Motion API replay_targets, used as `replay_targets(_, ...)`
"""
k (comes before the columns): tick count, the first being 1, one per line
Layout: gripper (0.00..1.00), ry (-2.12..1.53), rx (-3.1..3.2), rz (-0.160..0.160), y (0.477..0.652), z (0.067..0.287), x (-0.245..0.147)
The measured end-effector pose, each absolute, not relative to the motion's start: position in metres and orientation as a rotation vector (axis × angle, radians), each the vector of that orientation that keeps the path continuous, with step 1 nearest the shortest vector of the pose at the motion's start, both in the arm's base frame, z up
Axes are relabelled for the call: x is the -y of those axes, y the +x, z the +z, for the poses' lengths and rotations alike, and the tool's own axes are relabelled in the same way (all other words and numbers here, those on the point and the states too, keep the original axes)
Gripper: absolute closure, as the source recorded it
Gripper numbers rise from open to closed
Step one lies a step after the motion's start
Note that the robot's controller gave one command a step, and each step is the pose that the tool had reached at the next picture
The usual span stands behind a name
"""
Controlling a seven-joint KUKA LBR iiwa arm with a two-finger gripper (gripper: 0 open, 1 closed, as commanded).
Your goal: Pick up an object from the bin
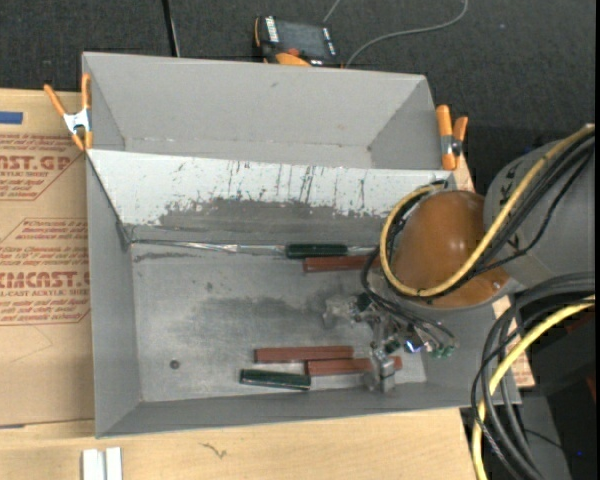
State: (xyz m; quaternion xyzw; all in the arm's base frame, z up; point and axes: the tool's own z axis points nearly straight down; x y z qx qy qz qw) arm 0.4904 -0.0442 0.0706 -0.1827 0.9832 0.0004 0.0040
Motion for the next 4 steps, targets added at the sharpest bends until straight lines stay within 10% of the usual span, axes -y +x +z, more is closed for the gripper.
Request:
replay_targets(1, 1.00, -0.569, -3.090, 0.002, 0.488, 0.069, 0.046)
replay_targets(2, 1.00, -1.106, -2.930, -0.002, 0.543, 0.217, -0.005)
replay_targets(3, 0.00, -1.106, -2.937, 0.002, 0.541, 0.214, -0.004)
replay_targets(4, 0.00, -1.604, -2.703, 0.009, 0.545, 0.067, -0.106)
